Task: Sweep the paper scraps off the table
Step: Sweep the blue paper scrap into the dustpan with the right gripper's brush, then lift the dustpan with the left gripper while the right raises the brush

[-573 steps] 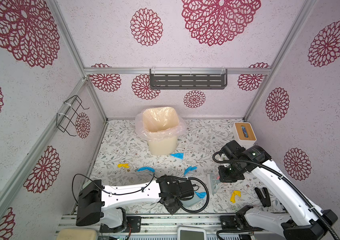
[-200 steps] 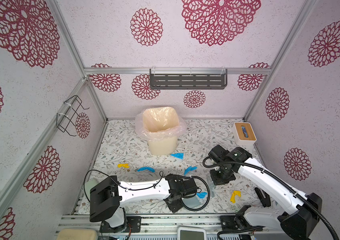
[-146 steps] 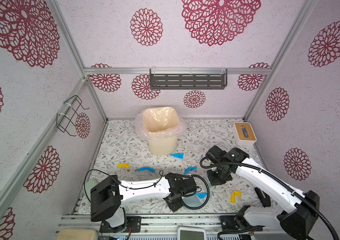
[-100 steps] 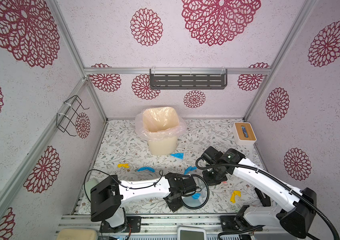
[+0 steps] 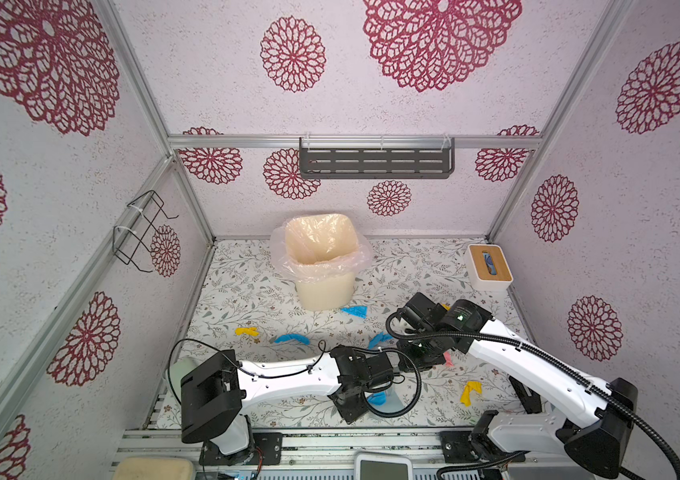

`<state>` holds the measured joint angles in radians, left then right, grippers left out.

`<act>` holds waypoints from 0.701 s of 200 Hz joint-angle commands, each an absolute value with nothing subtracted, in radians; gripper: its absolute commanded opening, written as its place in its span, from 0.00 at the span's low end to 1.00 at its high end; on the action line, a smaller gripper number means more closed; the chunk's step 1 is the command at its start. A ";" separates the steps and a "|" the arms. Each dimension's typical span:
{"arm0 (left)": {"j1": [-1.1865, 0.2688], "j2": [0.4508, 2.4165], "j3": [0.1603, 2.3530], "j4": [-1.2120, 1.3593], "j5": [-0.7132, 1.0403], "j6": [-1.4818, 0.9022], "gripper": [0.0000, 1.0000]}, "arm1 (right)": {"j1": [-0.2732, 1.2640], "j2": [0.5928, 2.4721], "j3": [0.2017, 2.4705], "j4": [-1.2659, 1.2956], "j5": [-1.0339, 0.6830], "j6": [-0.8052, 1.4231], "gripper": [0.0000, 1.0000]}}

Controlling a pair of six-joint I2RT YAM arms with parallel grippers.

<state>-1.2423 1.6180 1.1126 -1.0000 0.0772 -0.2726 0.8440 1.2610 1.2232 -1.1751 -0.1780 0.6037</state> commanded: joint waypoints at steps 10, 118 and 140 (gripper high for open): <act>-1.232 1.589 1.092 -0.993 0.058 -0.261 0.00 | 0.775 1.168 1.286 -1.318 -0.089 0.602 0.00; -1.230 1.431 1.098 -0.950 -0.079 -0.272 0.00 | 0.548 1.117 1.494 -1.424 -0.044 0.486 0.00; -1.230 1.400 1.112 -0.951 -0.121 -0.280 0.00 | 0.490 1.107 1.529 -1.425 -0.032 0.462 0.00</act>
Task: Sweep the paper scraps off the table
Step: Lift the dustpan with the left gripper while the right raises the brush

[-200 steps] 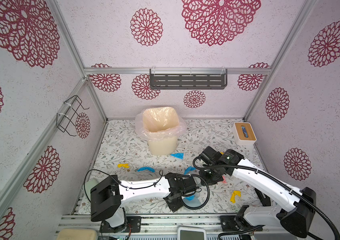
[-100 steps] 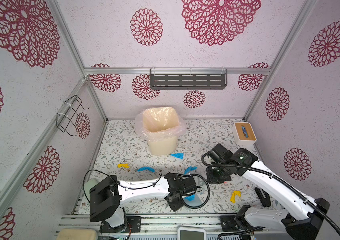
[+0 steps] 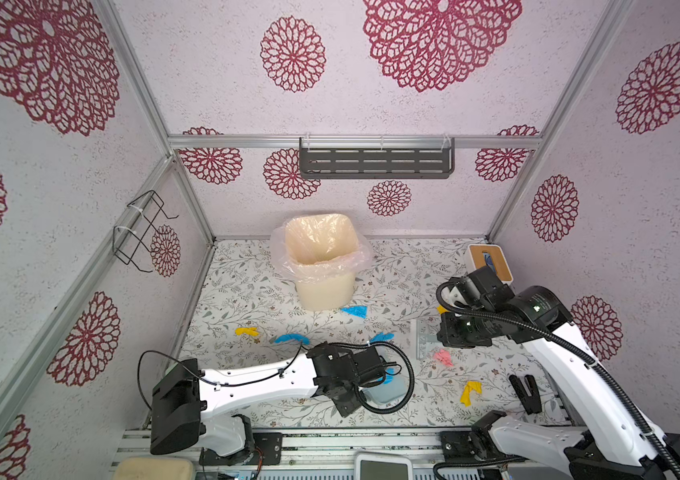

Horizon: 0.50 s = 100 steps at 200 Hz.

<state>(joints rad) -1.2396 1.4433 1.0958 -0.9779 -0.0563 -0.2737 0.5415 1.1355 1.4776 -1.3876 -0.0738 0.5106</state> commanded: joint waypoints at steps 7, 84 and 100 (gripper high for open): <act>-1.229 1.388 1.119 -0.953 -0.140 -0.282 0.00 | 0.473 1.105 1.535 -1.420 -0.031 0.451 0.00; -1.188 1.301 1.284 -1.072 -0.305 -0.298 0.00 | 0.257 1.059 1.454 -1.313 -0.134 0.351 0.00; -1.182 1.297 1.340 -1.119 -0.332 -0.299 0.00 | 0.220 1.053 1.430 -1.288 -0.165 0.335 0.00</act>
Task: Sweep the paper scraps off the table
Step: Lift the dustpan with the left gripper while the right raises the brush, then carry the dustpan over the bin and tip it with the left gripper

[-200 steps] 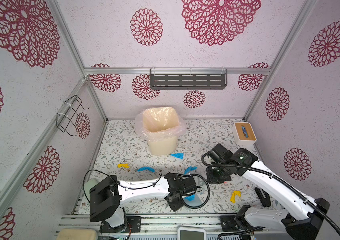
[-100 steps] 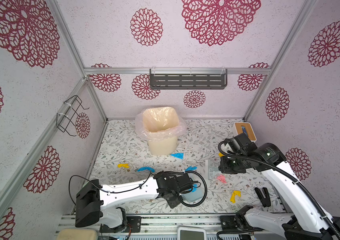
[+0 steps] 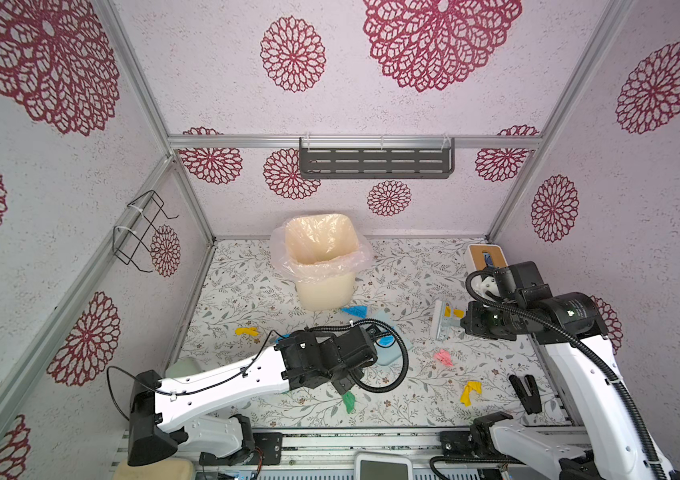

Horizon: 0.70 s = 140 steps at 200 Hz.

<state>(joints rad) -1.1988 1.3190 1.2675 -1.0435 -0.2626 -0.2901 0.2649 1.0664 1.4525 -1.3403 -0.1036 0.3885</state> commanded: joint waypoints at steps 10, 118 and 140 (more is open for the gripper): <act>-1.177 1.295 1.377 -1.146 -0.341 -0.305 0.00 | 0.201 1.053 1.418 -1.275 -0.188 0.327 0.00; -0.901 1.327 1.790 -1.432 -0.337 -0.325 0.00 | 0.088 1.043 1.330 -1.210 -0.332 0.264 0.00; -0.782 1.337 1.836 -1.446 -0.331 -0.282 0.00 | 0.079 1.042 1.333 -1.209 -0.355 0.266 0.00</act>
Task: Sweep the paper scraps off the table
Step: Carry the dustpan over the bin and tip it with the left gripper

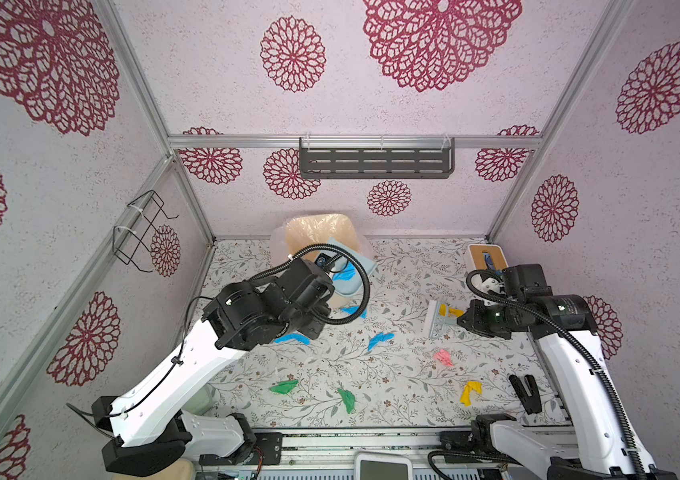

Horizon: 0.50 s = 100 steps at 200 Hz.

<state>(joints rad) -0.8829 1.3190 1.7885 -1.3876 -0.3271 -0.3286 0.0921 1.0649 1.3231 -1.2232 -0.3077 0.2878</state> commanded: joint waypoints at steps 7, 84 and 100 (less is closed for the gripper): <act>-0.749 1.343 1.852 -1.452 -0.332 -0.268 0.00 | 0.078 1.043 1.332 -1.208 -0.362 0.268 0.00; -0.392 1.498 1.983 -1.421 -0.272 -0.113 0.00 | 0.073 1.031 1.272 -1.176 -0.417 0.285 0.00; -0.359 1.545 2.019 -1.409 -0.270 -0.069 0.00 | 0.072 1.033 1.276 -1.183 -0.417 0.281 0.00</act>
<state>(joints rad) -0.4057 1.4940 1.9667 -1.4338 -0.2993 -0.1600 0.0795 1.0515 1.2633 -1.1904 -0.3931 0.2886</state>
